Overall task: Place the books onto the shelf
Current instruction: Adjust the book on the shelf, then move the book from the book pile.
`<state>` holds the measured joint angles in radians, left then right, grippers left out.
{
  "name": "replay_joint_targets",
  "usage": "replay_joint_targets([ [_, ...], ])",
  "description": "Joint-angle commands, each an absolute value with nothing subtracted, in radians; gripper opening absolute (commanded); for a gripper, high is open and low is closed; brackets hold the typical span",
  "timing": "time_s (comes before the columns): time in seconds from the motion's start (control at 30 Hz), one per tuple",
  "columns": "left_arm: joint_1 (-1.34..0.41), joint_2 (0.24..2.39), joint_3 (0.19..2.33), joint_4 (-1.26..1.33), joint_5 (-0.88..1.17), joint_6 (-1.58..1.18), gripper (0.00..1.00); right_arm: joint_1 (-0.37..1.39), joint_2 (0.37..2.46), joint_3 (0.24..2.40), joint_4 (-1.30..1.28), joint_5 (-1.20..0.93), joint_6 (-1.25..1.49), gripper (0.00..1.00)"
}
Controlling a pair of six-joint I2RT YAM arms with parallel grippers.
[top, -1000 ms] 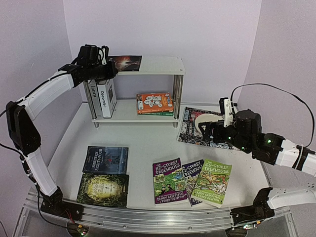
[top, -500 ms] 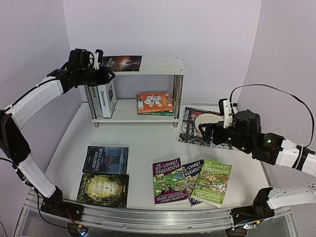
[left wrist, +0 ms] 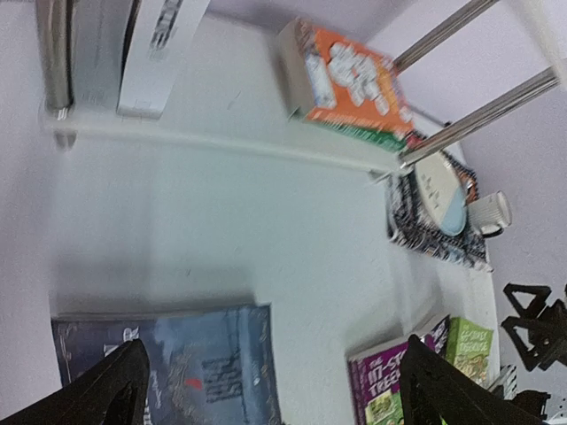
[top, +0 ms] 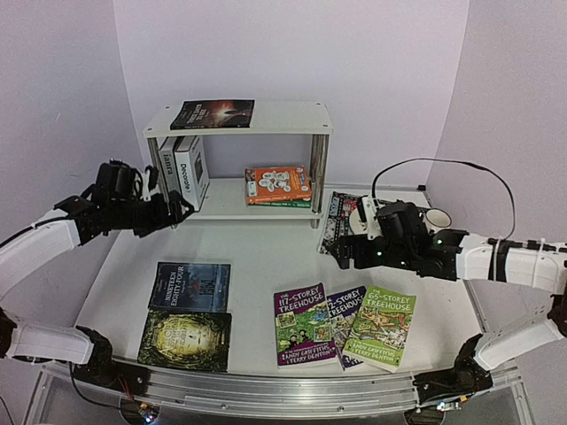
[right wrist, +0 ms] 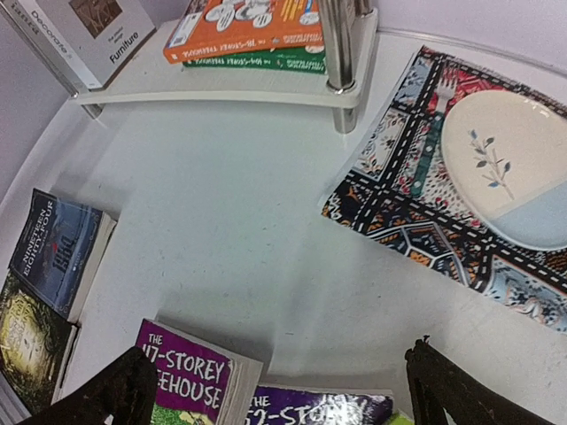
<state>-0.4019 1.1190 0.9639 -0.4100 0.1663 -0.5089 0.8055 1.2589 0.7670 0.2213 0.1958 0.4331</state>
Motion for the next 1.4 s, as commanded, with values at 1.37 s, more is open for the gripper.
replay_joint_targets([
  [1.37,-0.36,1.1,0.544,-0.386,0.024,-0.725,1.0,1.051,1.644,1.016,0.347,0.042,0.749,0.98],
])
